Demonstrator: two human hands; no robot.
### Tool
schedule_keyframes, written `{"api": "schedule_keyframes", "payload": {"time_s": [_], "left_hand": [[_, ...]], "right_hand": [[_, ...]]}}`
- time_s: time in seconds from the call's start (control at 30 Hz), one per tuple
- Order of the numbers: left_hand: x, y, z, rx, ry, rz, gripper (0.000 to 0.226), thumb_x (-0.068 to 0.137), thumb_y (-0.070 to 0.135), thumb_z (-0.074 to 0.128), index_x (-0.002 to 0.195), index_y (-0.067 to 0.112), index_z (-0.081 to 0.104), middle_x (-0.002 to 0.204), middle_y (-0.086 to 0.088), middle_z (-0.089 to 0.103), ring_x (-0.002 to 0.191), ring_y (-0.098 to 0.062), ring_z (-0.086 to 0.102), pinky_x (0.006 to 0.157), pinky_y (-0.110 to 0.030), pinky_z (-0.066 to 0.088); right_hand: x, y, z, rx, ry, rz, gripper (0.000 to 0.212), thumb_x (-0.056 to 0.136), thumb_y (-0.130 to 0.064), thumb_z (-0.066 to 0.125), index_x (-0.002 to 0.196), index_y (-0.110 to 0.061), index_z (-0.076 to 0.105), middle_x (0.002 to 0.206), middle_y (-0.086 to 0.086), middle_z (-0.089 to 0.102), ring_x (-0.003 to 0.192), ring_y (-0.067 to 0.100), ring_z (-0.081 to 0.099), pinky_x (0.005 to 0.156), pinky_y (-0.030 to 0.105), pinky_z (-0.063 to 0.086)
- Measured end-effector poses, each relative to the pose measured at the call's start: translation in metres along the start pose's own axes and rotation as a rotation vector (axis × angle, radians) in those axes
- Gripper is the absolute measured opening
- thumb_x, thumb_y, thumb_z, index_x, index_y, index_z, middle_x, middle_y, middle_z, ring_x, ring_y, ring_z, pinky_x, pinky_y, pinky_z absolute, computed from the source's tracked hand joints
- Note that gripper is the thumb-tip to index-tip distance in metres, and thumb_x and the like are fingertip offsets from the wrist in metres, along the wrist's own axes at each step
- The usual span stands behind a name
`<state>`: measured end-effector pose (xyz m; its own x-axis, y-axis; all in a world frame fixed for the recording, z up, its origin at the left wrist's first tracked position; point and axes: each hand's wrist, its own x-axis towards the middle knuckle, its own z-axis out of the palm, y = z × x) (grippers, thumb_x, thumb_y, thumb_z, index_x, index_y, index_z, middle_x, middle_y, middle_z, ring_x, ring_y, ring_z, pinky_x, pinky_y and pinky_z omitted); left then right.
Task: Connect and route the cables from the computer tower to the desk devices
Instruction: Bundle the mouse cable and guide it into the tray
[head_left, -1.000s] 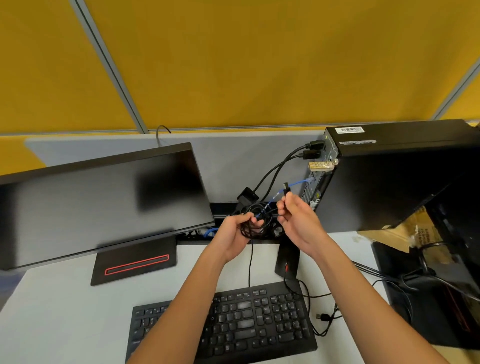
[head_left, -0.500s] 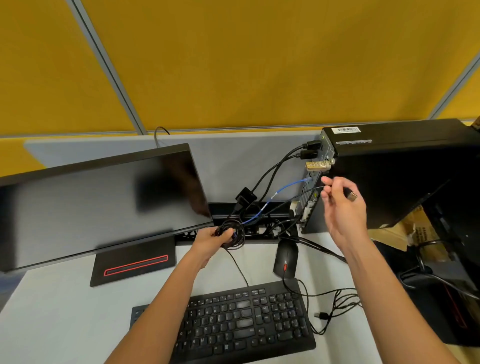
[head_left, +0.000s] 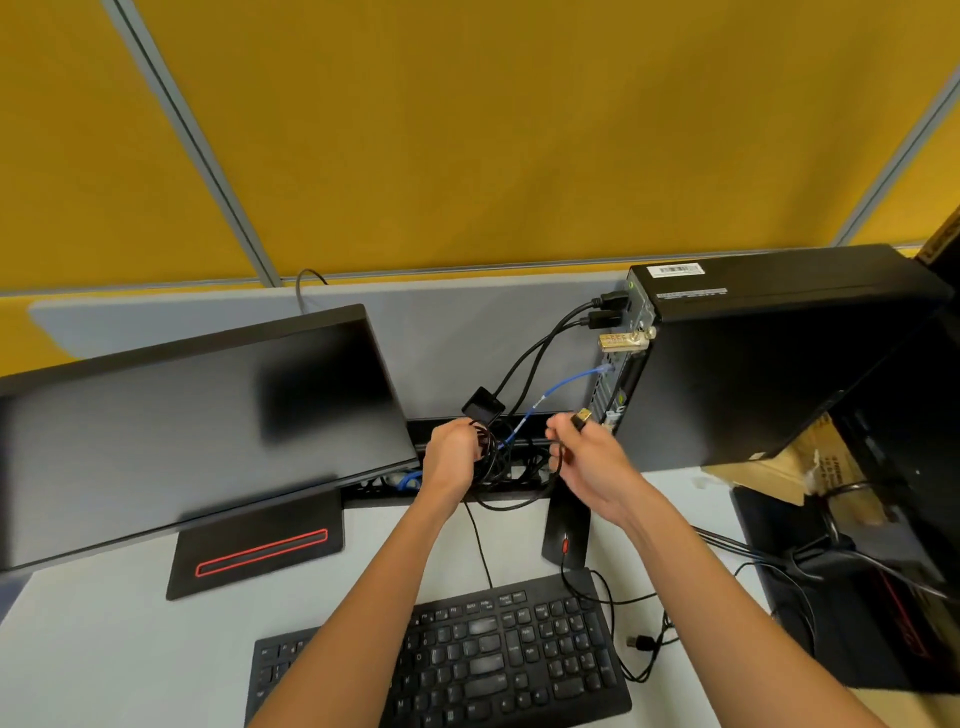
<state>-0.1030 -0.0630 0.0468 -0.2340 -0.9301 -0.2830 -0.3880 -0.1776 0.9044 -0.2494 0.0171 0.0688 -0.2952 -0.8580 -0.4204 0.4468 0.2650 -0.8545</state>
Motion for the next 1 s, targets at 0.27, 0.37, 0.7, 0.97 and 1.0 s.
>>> {"api": "schedule_keyframes", "payload": {"time_s": [0.27,0.37,0.7,0.97,1.0], "left_hand": [[0.013,0.016,0.014,-0.215,-0.023,-0.183,0.058,0.079,0.073,0.045,0.069,0.019,0.063,0.066,-0.001,0.060,0.067,-0.020,0.055,0.073,-0.034,0.041],[0.012,0.012,0.026,0.048,-0.028,0.029,0.058,0.081,0.057,0.062,0.041,0.020,0.042,0.040,0.010,0.039,0.045,-0.012,0.038,0.060,-0.030,0.034],[0.034,0.001,0.046,0.175,-0.135,0.301,0.030,0.072,0.062,0.067,0.077,0.032,0.070,0.056,0.021,0.057,0.053,0.000,0.048,0.060,-0.027,0.044],[0.047,-0.001,0.050,0.318,-0.178,0.394,0.029,0.076,0.045,0.075,0.097,0.026,0.069,0.072,0.013,0.056,0.067,-0.004,0.053,0.067,-0.031,0.050],[0.047,-0.001,0.051,0.331,-0.167,0.399,0.028,0.076,0.044,0.075,0.098,0.027,0.070,0.074,0.015,0.055,0.070,-0.002,0.052,0.068,-0.028,0.048]], "right_hand": [[0.031,0.002,0.003,0.071,0.090,-0.102,0.035,0.105,-0.027,0.035,0.122,-0.009,0.059,0.074,0.000,0.057,0.070,0.006,0.056,0.062,0.015,0.047],[0.045,0.004,0.004,-0.104,0.115,-0.094,0.049,0.104,-0.042,0.026,0.117,-0.015,0.065,0.085,-0.001,0.054,0.076,0.007,0.049,0.070,0.020,0.043],[0.068,0.016,-0.007,-0.152,0.009,-0.205,0.034,0.094,-0.050,0.039,0.107,-0.038,0.068,0.101,-0.004,0.061,0.106,0.016,0.055,0.101,0.036,0.043],[0.079,0.036,-0.010,-0.138,0.249,-0.154,0.028,0.102,-0.033,0.043,0.092,-0.022,0.067,0.103,0.008,0.068,0.108,0.025,0.062,0.101,0.044,0.047],[0.078,0.037,-0.009,-0.097,0.264,-0.169,0.025,0.102,-0.031,0.044,0.096,-0.021,0.067,0.095,0.005,0.067,0.103,0.023,0.064,0.100,0.043,0.048]]}}
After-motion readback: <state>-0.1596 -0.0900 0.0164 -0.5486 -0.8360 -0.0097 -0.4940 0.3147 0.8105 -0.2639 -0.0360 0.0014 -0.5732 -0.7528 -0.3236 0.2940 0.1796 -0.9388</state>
